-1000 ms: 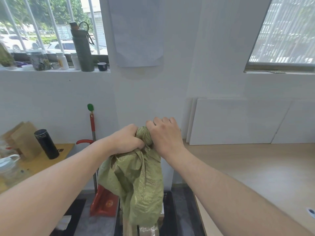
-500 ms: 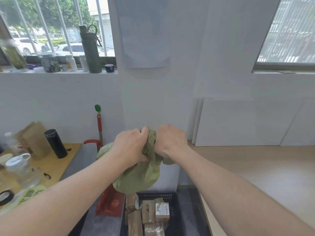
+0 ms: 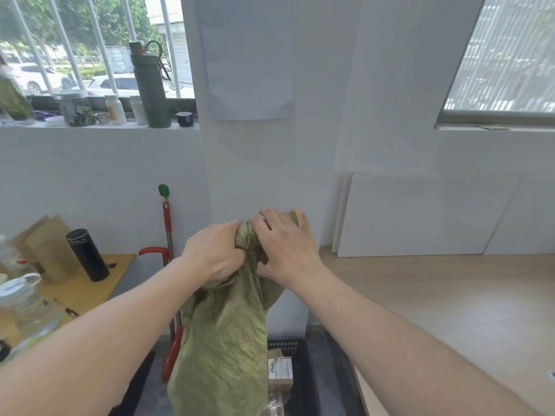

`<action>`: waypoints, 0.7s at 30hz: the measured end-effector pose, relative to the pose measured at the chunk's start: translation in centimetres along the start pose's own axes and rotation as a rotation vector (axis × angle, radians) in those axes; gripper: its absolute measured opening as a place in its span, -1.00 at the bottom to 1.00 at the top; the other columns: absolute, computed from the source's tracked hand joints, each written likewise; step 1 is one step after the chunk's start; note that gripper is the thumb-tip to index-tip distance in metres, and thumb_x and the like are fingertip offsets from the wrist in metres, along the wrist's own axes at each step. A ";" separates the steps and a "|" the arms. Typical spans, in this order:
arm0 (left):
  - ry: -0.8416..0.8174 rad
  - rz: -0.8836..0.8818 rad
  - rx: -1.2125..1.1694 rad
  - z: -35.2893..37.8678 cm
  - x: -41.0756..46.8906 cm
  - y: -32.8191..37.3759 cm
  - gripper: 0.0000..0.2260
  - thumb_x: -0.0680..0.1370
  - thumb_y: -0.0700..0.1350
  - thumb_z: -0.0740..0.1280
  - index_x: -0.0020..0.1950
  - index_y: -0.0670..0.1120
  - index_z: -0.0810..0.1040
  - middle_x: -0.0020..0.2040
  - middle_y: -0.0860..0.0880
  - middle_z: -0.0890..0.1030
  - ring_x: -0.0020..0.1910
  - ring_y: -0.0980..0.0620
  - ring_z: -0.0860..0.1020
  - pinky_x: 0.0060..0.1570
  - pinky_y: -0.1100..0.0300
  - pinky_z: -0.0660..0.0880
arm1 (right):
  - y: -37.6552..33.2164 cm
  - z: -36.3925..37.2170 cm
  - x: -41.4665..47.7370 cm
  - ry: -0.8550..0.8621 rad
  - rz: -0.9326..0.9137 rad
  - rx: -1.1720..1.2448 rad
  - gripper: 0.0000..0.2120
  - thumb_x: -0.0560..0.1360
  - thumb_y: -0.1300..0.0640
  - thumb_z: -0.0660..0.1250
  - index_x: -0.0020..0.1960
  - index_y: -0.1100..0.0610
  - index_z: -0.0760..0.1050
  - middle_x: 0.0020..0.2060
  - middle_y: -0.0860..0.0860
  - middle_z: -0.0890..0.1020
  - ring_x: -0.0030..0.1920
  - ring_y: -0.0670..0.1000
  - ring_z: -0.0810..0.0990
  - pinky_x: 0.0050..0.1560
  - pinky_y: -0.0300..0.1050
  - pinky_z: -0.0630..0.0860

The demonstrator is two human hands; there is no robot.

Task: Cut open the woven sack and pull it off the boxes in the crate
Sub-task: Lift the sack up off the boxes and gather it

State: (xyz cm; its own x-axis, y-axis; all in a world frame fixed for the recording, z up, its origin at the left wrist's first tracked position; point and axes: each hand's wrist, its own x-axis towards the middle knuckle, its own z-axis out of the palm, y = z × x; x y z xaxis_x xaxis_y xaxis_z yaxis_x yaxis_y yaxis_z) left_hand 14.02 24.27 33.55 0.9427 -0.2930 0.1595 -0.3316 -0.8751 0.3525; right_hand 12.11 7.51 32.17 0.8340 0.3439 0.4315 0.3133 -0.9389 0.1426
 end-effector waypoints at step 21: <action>-0.283 0.107 -0.060 -2.3 -0.7 1.5 -0.65 0.28 0.09 0.51 -0.03 0.05 0.50 -0.17 0.10 0.65 -0.17 0.05 0.63 -0.11 0.03 0.62 | -0.2 -0.3 0.4 -0.059 0.099 -0.014 -0.78 0.37 0.27 0.37 -0.15 0.03 0.38 -0.25 0.01 0.63 -0.19 0.16 0.62 -0.18 -0.05 0.23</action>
State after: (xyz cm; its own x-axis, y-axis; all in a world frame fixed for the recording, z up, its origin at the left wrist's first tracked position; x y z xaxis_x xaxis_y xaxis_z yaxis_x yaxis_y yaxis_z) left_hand 12.82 24.07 36.10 0.8722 -0.4853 -0.0611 -0.4232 -0.8115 0.4030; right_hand 12.25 7.85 32.54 0.8861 0.2490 0.3908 0.2215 -0.9684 0.1148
